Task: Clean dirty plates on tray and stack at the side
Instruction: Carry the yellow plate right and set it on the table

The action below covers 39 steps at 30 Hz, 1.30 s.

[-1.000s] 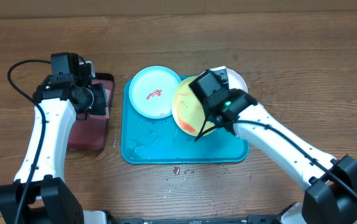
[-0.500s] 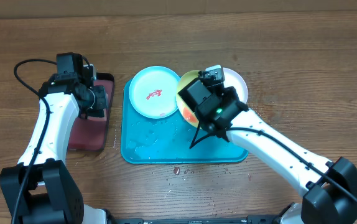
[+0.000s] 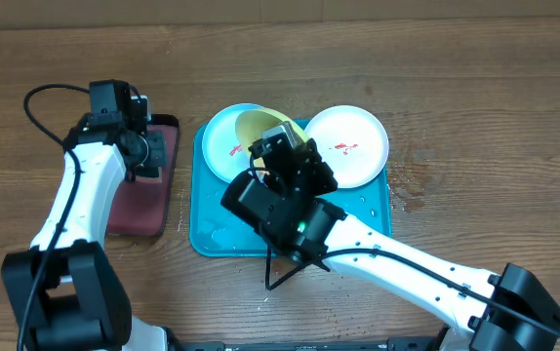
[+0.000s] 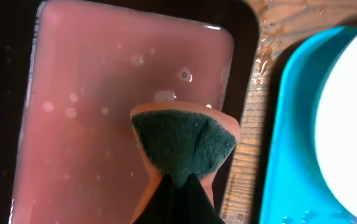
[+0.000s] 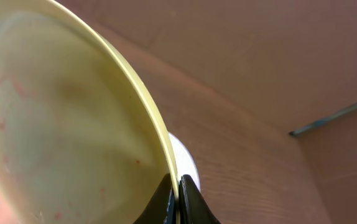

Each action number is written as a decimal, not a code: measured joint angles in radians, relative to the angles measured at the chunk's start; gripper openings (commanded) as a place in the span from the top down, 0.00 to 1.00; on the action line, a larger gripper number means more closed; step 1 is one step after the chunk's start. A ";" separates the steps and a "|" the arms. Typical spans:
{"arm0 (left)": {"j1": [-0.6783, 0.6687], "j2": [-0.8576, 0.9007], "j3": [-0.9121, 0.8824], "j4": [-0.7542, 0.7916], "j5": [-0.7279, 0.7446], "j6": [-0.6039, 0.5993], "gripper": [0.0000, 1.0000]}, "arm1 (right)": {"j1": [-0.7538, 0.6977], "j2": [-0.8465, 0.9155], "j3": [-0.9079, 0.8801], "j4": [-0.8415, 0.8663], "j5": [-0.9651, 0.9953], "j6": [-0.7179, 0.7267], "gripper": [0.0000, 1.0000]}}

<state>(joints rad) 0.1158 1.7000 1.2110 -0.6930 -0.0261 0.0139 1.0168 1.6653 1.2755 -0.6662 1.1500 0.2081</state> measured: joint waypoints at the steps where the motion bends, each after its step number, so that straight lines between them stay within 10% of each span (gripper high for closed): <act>1: 0.000 0.012 0.000 0.005 -0.002 0.011 0.96 | 0.001 0.000 0.000 0.000 0.014 -0.003 0.96; 11: 0.000 0.146 0.000 0.035 -0.021 0.045 0.94 | 0.001 -0.002 0.000 0.005 0.071 -0.026 0.96; 17: 0.000 0.159 0.000 0.055 -0.026 0.059 0.49 | -0.011 -0.002 0.000 0.021 0.024 -0.015 0.96; 21: 0.000 0.159 0.000 0.060 -0.028 0.056 0.46 | -0.069 -0.003 0.000 0.016 -0.098 0.038 0.96; 39: 0.005 0.248 0.006 0.153 -0.028 0.056 0.40 | -0.809 -0.225 0.003 -0.222 -0.940 0.227 0.96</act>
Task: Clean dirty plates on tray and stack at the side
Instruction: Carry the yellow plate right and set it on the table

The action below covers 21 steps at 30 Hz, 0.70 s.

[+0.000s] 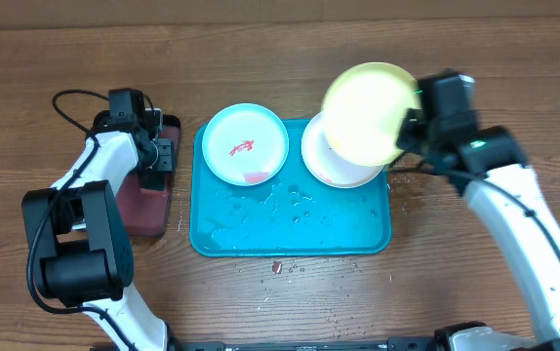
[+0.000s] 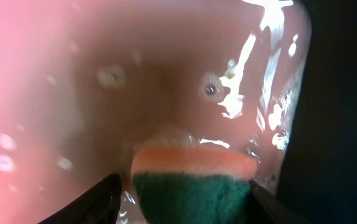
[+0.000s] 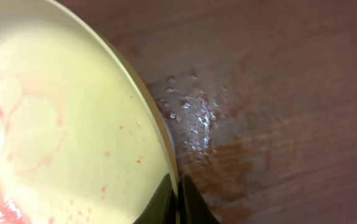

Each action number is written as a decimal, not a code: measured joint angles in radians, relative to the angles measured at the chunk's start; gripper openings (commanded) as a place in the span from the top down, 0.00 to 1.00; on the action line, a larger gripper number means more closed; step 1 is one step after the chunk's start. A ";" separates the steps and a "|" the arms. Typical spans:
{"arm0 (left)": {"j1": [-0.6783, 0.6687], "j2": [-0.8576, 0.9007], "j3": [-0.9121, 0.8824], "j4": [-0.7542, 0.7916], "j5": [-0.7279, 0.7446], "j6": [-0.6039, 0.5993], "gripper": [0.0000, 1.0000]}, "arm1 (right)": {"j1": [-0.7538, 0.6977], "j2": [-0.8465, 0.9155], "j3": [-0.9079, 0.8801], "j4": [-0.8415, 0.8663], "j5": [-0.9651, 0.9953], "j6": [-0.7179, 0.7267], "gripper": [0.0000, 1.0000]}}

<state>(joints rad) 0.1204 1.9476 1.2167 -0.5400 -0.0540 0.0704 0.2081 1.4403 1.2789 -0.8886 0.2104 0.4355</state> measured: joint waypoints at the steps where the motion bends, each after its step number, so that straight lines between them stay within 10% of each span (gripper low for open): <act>1: 0.000 0.002 0.001 0.008 0.000 0.000 0.41 | -0.058 0.000 0.000 -0.020 -0.053 0.001 0.96; 7: -0.001 0.010 0.003 0.040 0.001 0.000 0.49 | -0.337 0.000 0.000 -0.091 -0.277 0.002 0.96; 10: -0.001 0.013 0.003 0.048 0.012 -0.009 0.96 | -0.431 0.001 -0.001 -0.110 -0.333 0.002 0.96; 19: -0.007 0.014 0.011 0.038 0.016 -0.008 0.91 | -0.496 0.034 -0.007 -0.154 -0.348 0.002 0.96; 21: -0.007 0.014 0.017 0.027 0.014 -0.003 0.47 | -0.496 0.054 -0.008 -0.156 -0.339 0.002 0.96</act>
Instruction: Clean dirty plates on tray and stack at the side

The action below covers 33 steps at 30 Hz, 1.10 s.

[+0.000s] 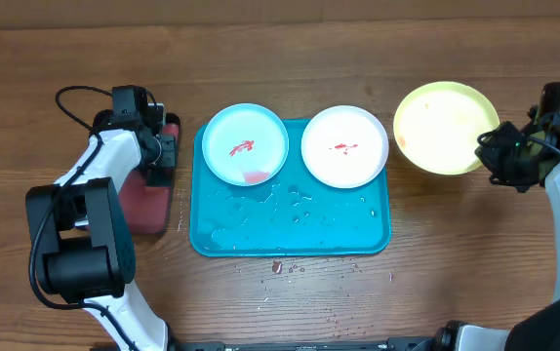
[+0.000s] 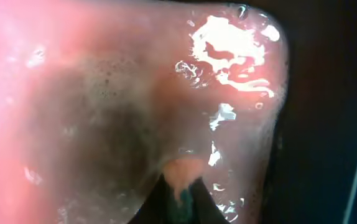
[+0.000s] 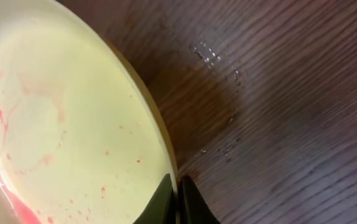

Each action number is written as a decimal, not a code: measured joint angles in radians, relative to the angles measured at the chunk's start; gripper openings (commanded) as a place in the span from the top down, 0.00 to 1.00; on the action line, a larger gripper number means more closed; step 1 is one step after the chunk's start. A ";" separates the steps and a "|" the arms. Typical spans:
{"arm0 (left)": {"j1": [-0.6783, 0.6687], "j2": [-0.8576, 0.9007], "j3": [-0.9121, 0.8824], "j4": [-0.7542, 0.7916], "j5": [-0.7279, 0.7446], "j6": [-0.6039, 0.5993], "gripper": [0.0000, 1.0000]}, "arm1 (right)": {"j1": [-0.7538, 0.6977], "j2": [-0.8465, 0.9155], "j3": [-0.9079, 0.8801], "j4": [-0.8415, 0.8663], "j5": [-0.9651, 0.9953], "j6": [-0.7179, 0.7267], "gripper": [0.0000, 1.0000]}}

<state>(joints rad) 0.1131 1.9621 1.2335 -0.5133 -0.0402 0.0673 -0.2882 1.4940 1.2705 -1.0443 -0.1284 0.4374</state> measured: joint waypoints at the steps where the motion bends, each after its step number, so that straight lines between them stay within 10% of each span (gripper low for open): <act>1: 0.000 0.000 0.004 -0.008 -0.002 -0.006 0.33 | 0.000 0.011 -0.001 -0.001 0.003 0.000 0.96; 14: 0.006 -0.005 0.034 -0.281 -0.005 -0.016 0.30 | 0.000 0.135 -0.003 0.001 0.024 0.000 0.96; 21: 0.005 -0.005 0.034 -0.336 0.020 -0.018 0.62 | 0.000 0.162 -0.003 -0.002 0.028 0.000 0.96; 25: 0.005 -0.005 0.034 -0.336 0.021 -0.026 0.96 | 0.000 0.162 -0.003 -0.002 0.028 0.000 0.96; 33: 0.005 -0.005 0.034 -0.336 0.001 -0.042 0.96 | 0.000 0.162 -0.003 -0.002 0.028 0.000 0.96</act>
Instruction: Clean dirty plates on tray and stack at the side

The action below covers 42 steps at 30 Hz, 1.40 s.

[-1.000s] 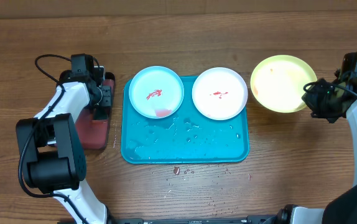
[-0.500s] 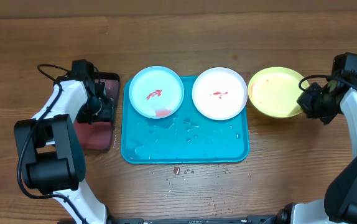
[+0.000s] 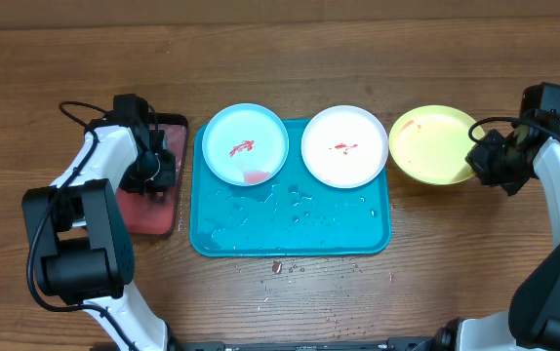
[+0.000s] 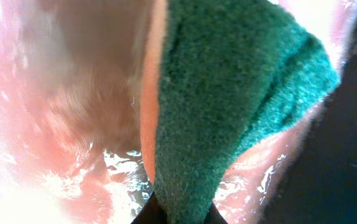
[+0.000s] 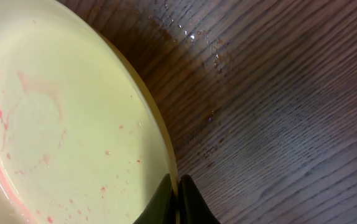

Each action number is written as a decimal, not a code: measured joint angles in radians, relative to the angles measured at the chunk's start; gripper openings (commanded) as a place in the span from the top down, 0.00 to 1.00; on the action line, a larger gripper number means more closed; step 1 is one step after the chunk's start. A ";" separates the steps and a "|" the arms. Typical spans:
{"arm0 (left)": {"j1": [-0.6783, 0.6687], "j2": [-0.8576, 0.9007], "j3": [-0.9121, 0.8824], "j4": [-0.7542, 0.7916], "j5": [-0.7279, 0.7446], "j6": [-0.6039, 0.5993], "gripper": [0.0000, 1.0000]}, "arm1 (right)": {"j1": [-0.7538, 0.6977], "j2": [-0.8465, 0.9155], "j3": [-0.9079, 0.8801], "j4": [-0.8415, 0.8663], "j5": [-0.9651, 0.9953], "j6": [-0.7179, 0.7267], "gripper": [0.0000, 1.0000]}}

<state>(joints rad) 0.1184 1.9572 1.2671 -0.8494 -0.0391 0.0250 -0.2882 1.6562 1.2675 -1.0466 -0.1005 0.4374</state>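
Note:
A yellow plate [image 3: 434, 144] with faint red smears lies on the wood right of the teal tray [image 3: 290, 229]; my right gripper [image 3: 483, 161] is shut on its right rim, and the plate [image 5: 60, 124] fills the right wrist view. On the tray sit a light-blue plate [image 3: 246, 143] and a white plate [image 3: 344, 146], both with red stains. My left gripper [image 3: 153, 161] is shut on a green-and-orange sponge [image 4: 228, 106] over the pink water of the dark basin [image 3: 148, 205].
Water drops and puddles lie on the tray's front half. A wet patch [image 5: 197, 37] darkens the wood by the yellow plate. Crumbs [image 3: 278, 265] lie on the table in front of the tray. The left arm's cable [image 3: 75, 109] loops behind the basin.
The yellow plate has shifted slightly left and lower, beside the tray. The sponge, sunk in the pink water before, now shows out of it, filling the left wrist view.
My right gripper held the yellow plate tilted over the tray while my left held the sponge above the basin. The plate then hung over the white plate and the sponge touched the water. Later the plate was right of the tray and the sponge submerged; now the sponge is out.

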 measured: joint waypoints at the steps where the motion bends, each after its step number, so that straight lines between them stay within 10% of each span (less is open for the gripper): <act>1: 0.000 -0.001 0.000 0.000 -0.008 -0.003 0.96 | 0.000 0.000 0.000 0.000 0.000 -0.001 0.96; 3: 0.000 -0.005 0.000 0.000 -0.021 -0.005 0.95 | 0.000 0.000 0.000 0.000 0.000 -0.008 0.96; 7: 0.000 -0.031 0.000 0.000 -0.030 -0.013 0.53 | 0.000 0.000 0.000 -0.003 0.003 -0.025 0.96; 11: 0.000 -0.084 0.000 0.000 -0.028 -0.029 0.39 | 0.000 0.000 0.000 -0.014 0.023 -0.031 0.96; 25: 0.000 -0.105 0.000 -0.012 0.019 -0.052 0.36 | -0.006 0.000 -0.126 0.121 0.109 -0.038 0.95; 28: 0.000 -0.105 0.000 -0.005 0.020 -0.051 0.36 | -0.006 0.000 -0.154 0.159 0.113 -0.037 0.69; 36: 0.000 -0.105 0.000 0.032 0.020 -0.044 0.36 | -0.006 0.000 -0.161 0.216 0.109 -0.050 0.39; 42: 0.000 -0.105 0.000 0.034 0.020 -0.029 0.35 | -0.005 0.000 -0.157 0.209 -0.036 -0.142 0.35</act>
<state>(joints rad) 0.1184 1.8519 1.2671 -0.8158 -0.0193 -0.0044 -0.2932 1.6562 1.1107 -0.8371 -0.1364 0.2951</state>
